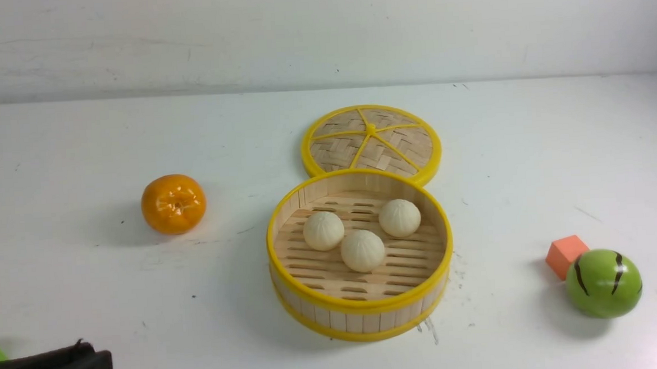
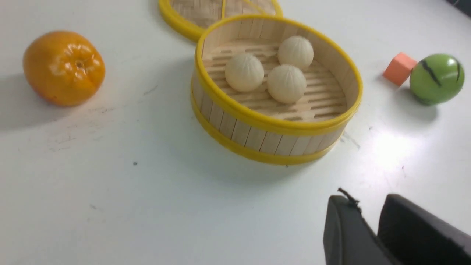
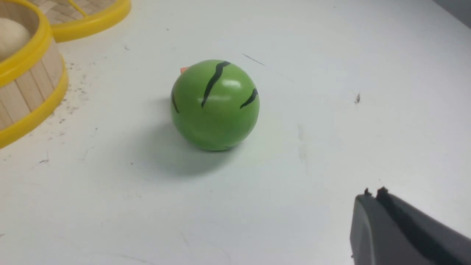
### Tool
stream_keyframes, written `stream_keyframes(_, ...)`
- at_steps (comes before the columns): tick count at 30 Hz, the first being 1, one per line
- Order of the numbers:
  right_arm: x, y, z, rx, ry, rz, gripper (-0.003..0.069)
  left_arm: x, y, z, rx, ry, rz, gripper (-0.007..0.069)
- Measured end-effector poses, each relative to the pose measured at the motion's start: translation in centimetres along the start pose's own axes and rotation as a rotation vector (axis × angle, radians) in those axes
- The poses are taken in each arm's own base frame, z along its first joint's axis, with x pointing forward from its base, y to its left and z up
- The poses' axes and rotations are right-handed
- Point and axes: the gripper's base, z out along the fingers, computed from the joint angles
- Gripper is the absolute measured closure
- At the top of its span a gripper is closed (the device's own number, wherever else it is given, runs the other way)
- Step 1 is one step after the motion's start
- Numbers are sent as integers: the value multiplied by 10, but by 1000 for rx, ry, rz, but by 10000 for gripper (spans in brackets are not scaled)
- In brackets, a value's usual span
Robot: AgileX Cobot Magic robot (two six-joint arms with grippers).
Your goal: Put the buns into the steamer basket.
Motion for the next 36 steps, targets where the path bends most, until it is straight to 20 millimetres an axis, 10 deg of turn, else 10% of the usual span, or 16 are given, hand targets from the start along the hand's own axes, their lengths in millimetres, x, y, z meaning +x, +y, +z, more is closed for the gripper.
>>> stream_keyframes(7,0,0,0,0,0,0,645,32,20,-9,-142,-169,26,638)
stream_keyframes(36,0,0,0,0,1,1,636,114,59,-12,-629,-140,-220,638)
